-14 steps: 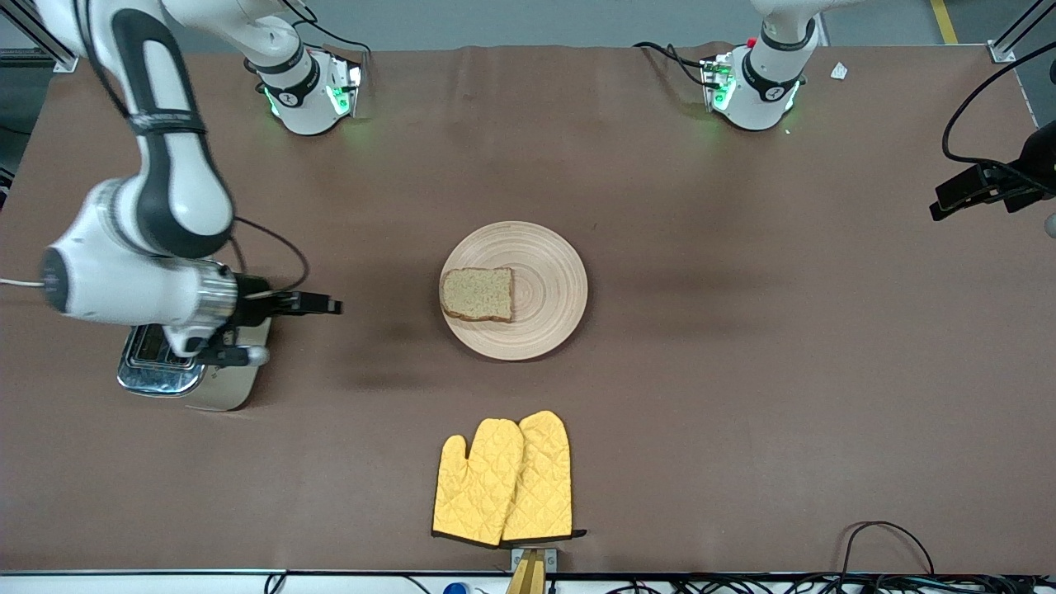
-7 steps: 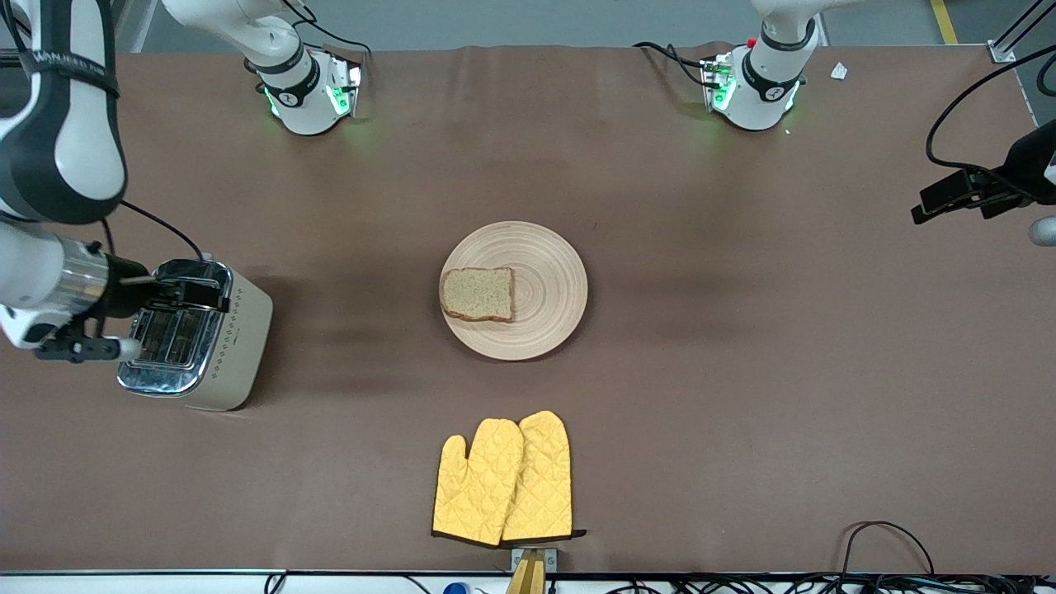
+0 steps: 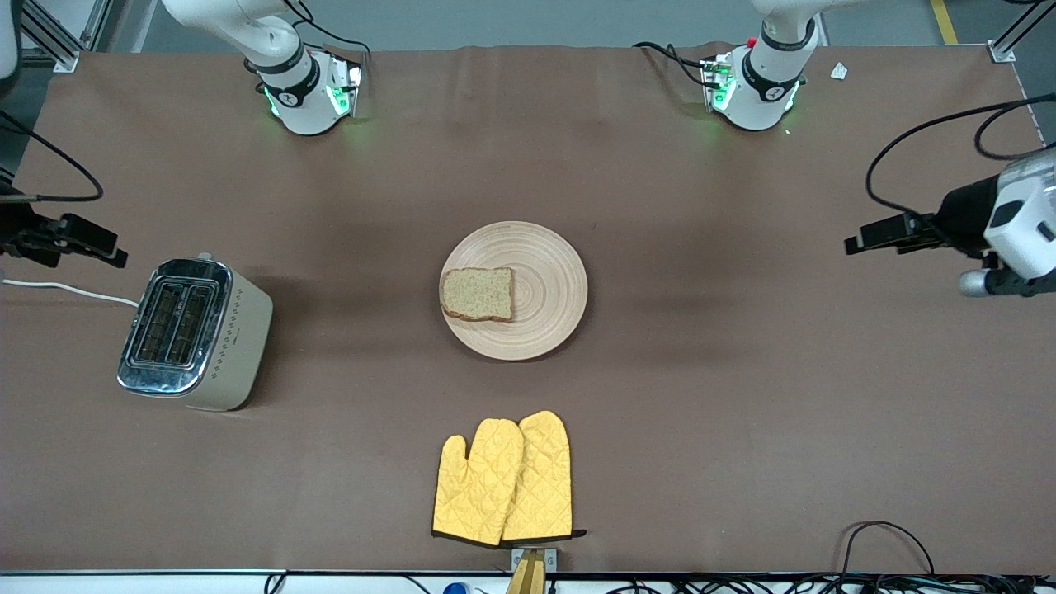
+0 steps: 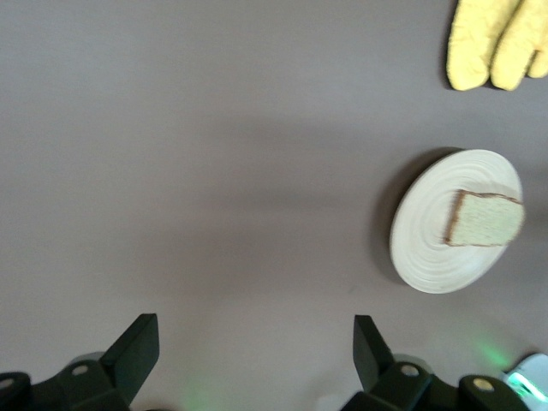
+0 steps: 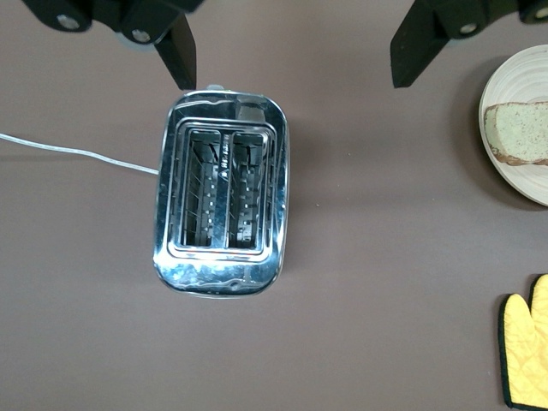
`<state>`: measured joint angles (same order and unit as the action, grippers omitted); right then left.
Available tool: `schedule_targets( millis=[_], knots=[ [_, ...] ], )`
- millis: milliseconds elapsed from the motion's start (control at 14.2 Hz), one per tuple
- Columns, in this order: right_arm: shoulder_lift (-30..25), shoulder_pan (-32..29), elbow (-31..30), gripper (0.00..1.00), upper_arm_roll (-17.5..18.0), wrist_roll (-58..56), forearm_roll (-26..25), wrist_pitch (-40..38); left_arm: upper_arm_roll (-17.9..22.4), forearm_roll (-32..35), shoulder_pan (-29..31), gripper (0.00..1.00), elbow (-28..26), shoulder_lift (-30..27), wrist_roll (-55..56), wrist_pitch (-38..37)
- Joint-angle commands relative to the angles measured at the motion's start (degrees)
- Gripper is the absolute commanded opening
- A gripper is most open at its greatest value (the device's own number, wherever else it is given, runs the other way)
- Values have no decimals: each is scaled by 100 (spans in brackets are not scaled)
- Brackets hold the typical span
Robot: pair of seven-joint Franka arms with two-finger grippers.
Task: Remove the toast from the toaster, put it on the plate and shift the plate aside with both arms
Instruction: 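Reach the left gripper toward the rim of the wooden plate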
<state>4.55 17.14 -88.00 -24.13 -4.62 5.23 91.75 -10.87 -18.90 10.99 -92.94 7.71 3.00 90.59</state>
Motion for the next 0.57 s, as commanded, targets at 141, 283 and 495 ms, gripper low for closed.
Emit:
schedule_targets(
  millis=[141,283,495],
  knots=[
    [-121,-70,318,100,-48,-74,-119,-605,-336,-526,-105,100,-364,546,-755,940],
    [-121,-79,415,100,-40,-74,-119,-614,-695,-650,-114,100,-584,731,-774,1502],
    [-121,-26,415,100,13,-65,-101,-710,-1092,-1184,-97,100,-655,1275,-896,1681]
  ],
)
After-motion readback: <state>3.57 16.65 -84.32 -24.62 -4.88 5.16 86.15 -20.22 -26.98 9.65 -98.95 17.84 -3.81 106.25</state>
